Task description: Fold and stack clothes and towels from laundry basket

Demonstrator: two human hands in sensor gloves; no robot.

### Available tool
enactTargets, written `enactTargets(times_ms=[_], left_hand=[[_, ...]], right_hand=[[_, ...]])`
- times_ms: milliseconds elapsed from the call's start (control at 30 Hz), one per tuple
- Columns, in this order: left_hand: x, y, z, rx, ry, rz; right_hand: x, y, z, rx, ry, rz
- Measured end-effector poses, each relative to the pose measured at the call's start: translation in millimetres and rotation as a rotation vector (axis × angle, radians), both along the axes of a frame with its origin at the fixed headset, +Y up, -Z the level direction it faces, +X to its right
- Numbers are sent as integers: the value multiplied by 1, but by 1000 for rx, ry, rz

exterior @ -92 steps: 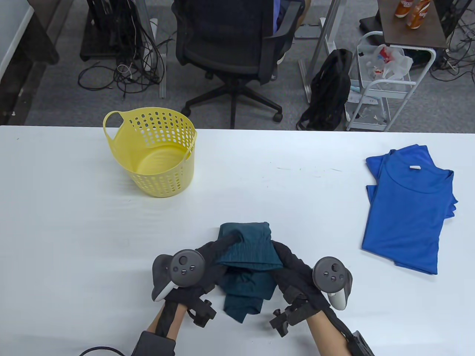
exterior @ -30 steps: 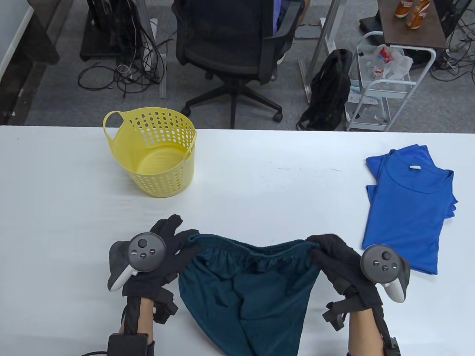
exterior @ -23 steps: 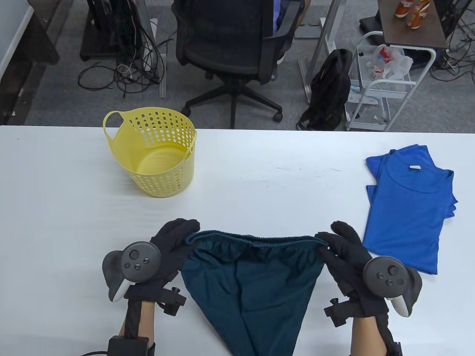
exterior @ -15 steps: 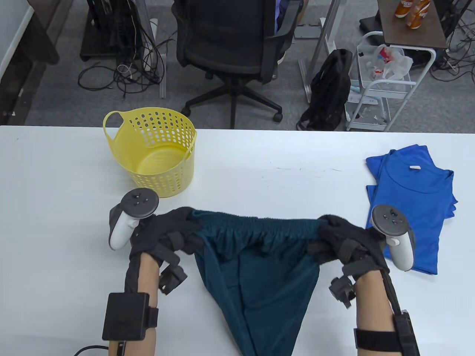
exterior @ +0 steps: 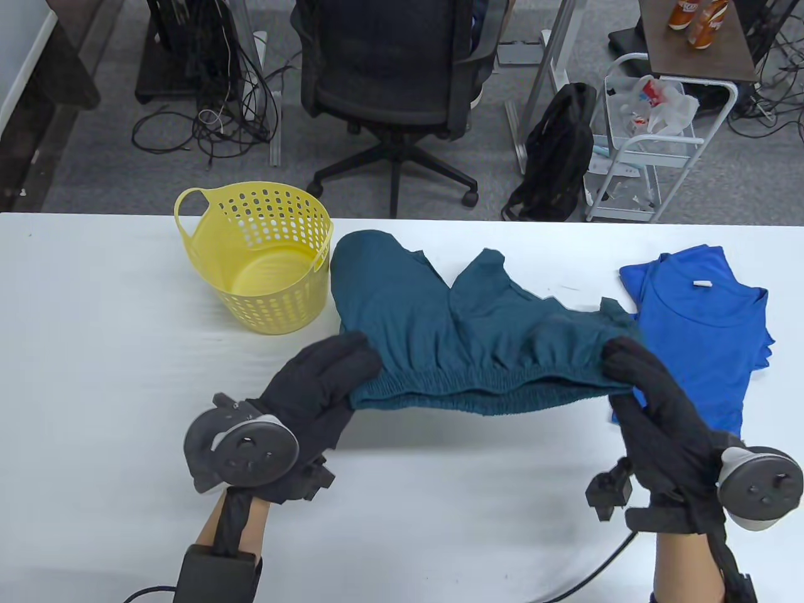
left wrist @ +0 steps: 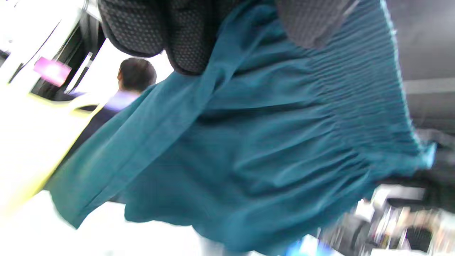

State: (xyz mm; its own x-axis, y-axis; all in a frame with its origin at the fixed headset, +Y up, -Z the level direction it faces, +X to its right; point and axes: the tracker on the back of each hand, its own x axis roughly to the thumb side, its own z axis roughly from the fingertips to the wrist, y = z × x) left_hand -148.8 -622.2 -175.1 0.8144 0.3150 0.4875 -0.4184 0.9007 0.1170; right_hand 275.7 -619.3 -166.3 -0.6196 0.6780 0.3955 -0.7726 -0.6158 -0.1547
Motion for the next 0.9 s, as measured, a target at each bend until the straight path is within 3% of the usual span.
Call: enactTargets(times_ms=[100,167,233,267,367,433,500,600,667,800,867,900], left_hand=[[17,-75,-2,-265,-21,-183],[25,-111,-2,-362,-41,-229],[31,-131,-2,-436,-55,-314],[33,-138,-2,-473,-68,-384],[35,-145,-1,-508,-104,-451],[31,-146,-3,-559,-107,-403],[27,-148,-6,-635,-101,-309],[23,-151,-10,-676,-68,-201],[25,-151,-11,-642,-31,-283],[35,-155,-3,-535,25,-467],[36,-154,-2,-545,14,-541],[37,-154,-4,-606,-15,-538]], right_hand=[[-10,-57,-13,-328,35,277],[-17,-89,-18,-434,53,371],[-22,-112,-22,-486,64,425],[-24,-127,-24,-589,105,515],[-25,-136,-25,-746,142,658],[-26,-136,-24,-683,115,614],[-31,-138,-25,-702,90,606],[-46,-140,-25,-638,31,782],[-60,-143,-22,-617,6,940],[-73,-141,-20,-611,-28,1032],[-75,-141,-20,-623,-6,1046],[-74,-142,-19,-643,23,1026]])
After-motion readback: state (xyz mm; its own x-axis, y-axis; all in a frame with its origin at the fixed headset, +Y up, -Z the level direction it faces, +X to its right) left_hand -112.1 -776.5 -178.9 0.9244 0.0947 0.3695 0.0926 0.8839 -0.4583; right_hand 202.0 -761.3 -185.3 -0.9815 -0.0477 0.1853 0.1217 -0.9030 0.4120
